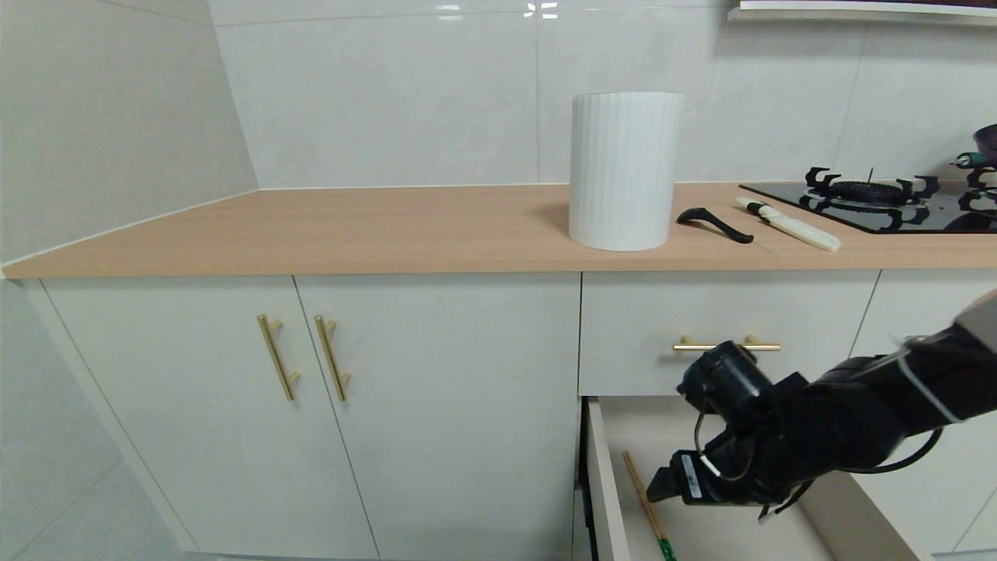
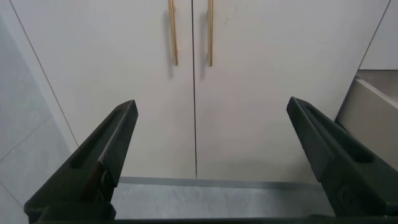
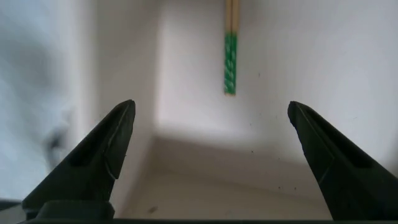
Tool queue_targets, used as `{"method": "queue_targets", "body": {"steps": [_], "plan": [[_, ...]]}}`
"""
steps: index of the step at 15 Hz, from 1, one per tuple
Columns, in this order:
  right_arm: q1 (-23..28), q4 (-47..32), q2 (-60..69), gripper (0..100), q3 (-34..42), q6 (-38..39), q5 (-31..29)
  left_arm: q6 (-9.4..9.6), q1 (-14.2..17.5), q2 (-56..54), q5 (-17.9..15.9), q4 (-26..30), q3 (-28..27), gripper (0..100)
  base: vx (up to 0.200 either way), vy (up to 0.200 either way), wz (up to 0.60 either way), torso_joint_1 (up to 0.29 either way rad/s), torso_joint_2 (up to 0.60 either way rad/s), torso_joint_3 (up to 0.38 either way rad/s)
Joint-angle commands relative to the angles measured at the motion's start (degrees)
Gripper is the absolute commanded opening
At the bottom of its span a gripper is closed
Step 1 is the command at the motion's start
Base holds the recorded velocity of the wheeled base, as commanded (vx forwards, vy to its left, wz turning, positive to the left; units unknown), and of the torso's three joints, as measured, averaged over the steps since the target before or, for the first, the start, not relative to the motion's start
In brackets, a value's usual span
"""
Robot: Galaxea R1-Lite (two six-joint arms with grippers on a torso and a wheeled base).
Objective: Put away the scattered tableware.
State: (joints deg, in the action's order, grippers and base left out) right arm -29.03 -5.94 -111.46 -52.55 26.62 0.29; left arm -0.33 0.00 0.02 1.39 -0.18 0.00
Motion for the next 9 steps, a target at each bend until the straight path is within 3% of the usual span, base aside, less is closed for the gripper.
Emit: {"method": "queue_targets", "body": {"steps": [1,9], "plan": [[3.27,0.22,15.04,100,1.14,-0.08,-0.03,-0.02,0.00,-0.02,0.02,-0.08,0.00,100,0.000,0.000,0.00,0.000,0.00,0.000],[4.68,0.14,22.86,100,1.75,-3.68,-0.47,-0.02,0.00,-0.02,0.02,0.01,0.00,100,0.000,0.000,0.00,0.000,0.00,0.000]]}}
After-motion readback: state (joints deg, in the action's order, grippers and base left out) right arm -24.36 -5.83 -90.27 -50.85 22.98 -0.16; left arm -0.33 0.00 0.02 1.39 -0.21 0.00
